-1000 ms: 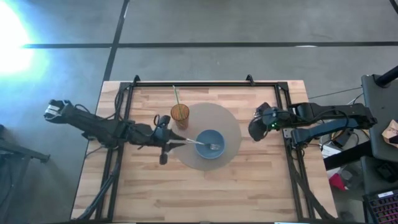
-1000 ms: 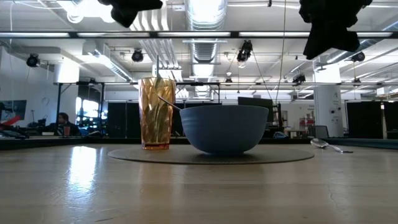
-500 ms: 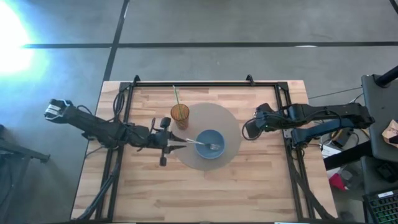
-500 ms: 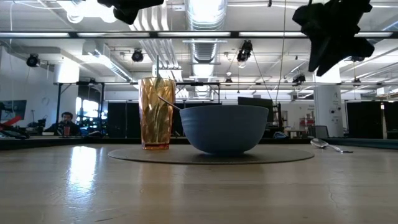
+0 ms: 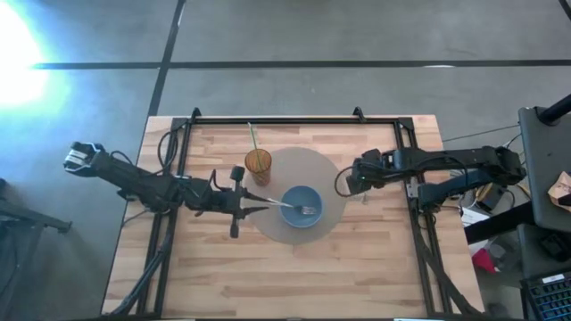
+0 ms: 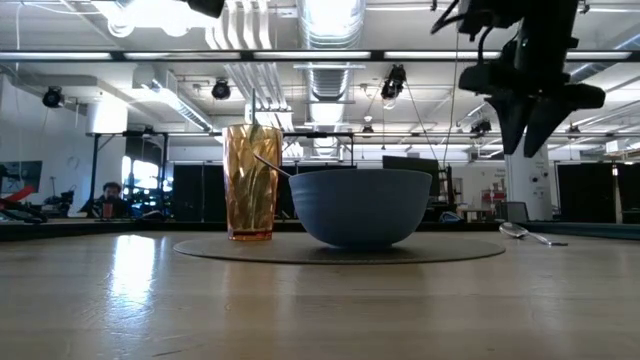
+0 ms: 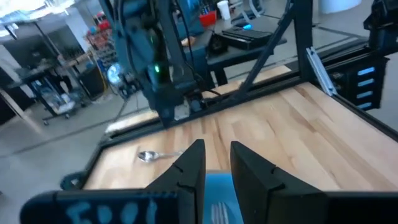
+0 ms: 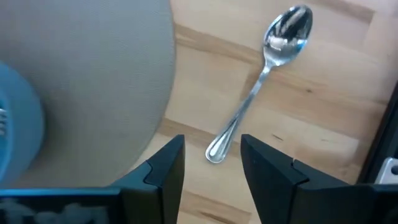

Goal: Pick & Place Utensil
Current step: Put the spoon into the bowl

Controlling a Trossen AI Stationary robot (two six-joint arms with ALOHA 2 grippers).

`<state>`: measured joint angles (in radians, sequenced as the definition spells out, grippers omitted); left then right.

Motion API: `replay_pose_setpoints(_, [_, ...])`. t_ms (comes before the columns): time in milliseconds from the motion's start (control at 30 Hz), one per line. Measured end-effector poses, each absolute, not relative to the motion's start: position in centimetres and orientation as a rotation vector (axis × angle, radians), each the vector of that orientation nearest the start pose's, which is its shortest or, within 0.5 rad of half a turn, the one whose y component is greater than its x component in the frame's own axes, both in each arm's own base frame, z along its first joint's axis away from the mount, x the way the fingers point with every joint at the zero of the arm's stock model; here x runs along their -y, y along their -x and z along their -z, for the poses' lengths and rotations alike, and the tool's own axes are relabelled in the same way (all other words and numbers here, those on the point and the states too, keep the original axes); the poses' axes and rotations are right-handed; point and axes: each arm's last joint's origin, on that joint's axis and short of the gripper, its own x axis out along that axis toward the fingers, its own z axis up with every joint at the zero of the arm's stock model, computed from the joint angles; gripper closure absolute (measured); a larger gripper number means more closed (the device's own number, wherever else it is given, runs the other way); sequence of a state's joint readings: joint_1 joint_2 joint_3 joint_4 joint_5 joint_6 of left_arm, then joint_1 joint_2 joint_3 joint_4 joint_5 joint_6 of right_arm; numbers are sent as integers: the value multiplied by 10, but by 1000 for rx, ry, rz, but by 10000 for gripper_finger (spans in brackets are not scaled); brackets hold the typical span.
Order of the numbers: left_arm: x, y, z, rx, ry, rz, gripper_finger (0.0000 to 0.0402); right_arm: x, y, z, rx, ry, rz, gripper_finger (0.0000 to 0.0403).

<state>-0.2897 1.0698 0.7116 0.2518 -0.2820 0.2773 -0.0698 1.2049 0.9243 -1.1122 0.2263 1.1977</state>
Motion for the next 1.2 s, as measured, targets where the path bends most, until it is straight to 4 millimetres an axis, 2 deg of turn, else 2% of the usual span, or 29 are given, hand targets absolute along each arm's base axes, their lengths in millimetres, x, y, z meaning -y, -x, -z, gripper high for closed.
replay_pose_setpoints(267, [60,-231,-297,-84,-325,0,331,35,-198,-223,-1201,-926,1056,250])
replay_pose_setpoints(533, [60,-231,-296,-97,-328,2,335,44,-183,-200,-1298,-1004,1093,250])
replay_pose_setpoints(667, [60,-231,-295,-103,-326,3,337,46,-180,-196,-1292,-1023,1112,251])
replay_pose_setpoints(933, [60,-231,-295,-103,-325,3,340,49,-186,-189,-1200,-1053,1080,253])
replay_pose_setpoints(1200, [60,-231,-295,-103,-325,3,335,53,-180,-165,-1134,-1093,1101,255])
